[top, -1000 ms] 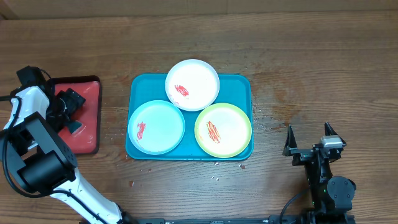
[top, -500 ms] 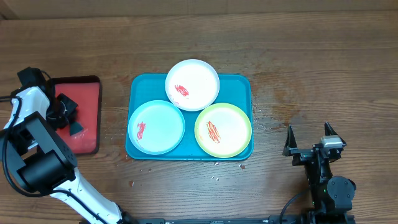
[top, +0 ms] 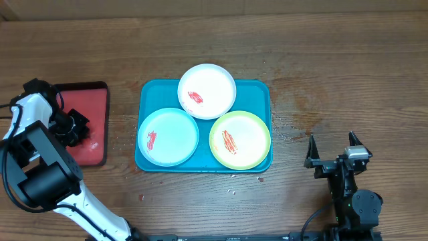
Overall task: Clean dirty plates on tray and stack at the side
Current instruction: 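Lower the left gripper and grasp the green-and-red sponge, then lift the sponge with the left gripper and place it on the light-blue plate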
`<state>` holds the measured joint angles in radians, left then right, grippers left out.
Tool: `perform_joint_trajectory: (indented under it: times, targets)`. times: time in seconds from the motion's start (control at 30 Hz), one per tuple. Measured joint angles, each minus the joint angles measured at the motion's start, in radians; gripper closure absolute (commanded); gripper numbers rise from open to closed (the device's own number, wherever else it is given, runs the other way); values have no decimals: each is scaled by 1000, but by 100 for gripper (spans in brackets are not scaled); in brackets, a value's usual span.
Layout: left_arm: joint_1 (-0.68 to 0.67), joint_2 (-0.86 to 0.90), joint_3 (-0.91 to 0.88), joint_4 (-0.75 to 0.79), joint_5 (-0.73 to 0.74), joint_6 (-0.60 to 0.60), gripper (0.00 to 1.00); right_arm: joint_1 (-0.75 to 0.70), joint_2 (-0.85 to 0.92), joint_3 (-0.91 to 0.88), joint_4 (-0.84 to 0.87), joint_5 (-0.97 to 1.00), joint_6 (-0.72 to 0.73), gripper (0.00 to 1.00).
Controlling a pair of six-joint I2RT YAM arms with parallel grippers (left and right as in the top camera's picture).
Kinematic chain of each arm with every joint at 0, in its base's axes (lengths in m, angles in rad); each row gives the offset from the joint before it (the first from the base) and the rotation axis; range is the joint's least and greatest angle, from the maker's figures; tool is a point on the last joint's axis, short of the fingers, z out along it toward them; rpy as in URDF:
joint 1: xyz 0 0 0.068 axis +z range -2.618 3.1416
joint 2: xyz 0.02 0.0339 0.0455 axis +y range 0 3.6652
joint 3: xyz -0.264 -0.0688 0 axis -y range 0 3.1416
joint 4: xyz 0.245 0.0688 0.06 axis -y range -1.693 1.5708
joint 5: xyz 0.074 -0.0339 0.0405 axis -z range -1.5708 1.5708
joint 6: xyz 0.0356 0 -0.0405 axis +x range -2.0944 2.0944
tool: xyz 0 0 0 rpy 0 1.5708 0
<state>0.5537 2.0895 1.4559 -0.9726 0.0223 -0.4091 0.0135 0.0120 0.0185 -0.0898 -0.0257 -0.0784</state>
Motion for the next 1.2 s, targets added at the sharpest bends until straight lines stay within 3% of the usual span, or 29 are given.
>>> perform_joint_trajectory:
  times: [0.03, 0.07, 0.17, 0.2, 0.23, 0.27, 0.33, 0.47, 0.5, 0.63, 0.67, 0.73, 0.8, 0.97, 1.2]
  targets:
    - [0, 0, 0, 5, -2, 0, 93, 0, 0, 0, 0, 0, 0, 0]
    - [0, 0, 0, 10, -4, 0, 96, 0, 0, 0, 0, 0, 0, 0]
    - [0, 0, 3, 17, -8, 2, 96, 0, 0, 0, 0, 0, 0, 0]
    - [0, 0, 6, 11, -11, 0, 91, 0, 0, 0, 0, 0, 0, 0]
    - [0, 0, 9, -3, -13, 0, 83, 0, 0, 0, 0, 0, 0, 0]
    - [0, 2, 11, -16, -15, 2, 62, 0, 0, 0, 0, 0, 0, 0]
    - [0, 3, 15, -20, -19, 2, 0, 0, 0, 0, 0, 0, 0, 0]
    - [0, 4, 24, 14, -24, 1, 0, 0, 0, 0, -1, 0, 0, 0]
    - [0, 4, 24, 37, -29, 0, 1, 0, 0, 0, 0, 0, 0, 0]
    - [0, 4, 28, 79, -54, 17, 30, 0, 0, 0, 0, 0, 0, 0]
    - [0, 4, 28, 78, -57, 21, 64, 0, 0, 0, -1, 0, 0, 0]
    - [0, 4, 28, 78, -63, 29, 83, 0, 0, 0, 0, 0, 0, 0]
    - [0, 4, 28, 78, -64, 31, 94, 0, 0, 0, 0, 0, 0, 0]
    - [0, 5, 45, 33, -65, 43, 96, 0, 0, 0, 0, 0, 0, 0]
    - [0, 8, 249, -193, -64, 43, 96, 0, 0, 0, 0, 0, 0, 0]
